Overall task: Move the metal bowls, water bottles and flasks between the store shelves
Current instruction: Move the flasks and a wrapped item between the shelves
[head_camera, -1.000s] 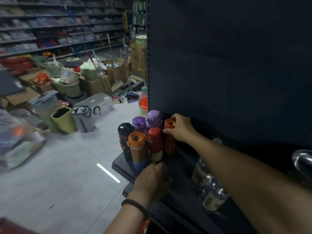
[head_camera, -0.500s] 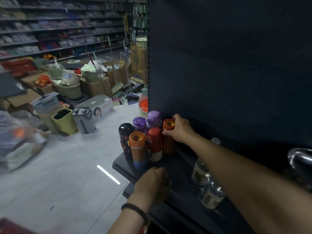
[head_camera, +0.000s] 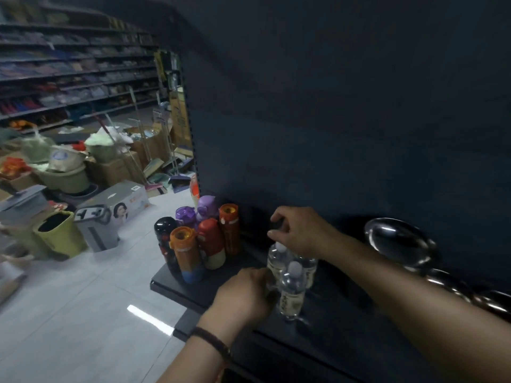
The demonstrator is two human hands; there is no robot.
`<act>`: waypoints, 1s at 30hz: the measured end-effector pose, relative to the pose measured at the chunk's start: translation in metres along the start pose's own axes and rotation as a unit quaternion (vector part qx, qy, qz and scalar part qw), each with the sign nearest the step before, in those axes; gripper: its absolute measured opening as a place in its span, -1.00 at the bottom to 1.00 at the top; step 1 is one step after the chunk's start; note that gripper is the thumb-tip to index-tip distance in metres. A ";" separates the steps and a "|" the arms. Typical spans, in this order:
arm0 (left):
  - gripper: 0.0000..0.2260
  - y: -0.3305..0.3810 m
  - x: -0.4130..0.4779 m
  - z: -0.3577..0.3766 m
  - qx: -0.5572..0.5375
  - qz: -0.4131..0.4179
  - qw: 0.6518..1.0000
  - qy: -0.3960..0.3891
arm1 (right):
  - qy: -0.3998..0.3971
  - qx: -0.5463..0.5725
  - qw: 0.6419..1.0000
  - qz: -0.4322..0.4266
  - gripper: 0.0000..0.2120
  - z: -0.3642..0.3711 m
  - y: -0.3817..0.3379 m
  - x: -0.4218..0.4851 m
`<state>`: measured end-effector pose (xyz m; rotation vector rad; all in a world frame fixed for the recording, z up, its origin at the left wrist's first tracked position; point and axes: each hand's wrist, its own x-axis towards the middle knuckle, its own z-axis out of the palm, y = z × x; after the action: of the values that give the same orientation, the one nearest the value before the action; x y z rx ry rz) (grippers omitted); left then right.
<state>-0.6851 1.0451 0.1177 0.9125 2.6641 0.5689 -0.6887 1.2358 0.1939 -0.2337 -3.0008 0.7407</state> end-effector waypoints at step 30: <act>-0.76 0.533 -0.012 0.244 0.074 0.316 0.935 -0.144 | 0.145 -0.053 0.875 0.458 -0.47 -0.176 0.466 -0.543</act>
<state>-0.3049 1.4912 0.1402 1.7672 2.1430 0.3188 -0.0759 1.6397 0.1303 -1.6652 -2.5122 0.4787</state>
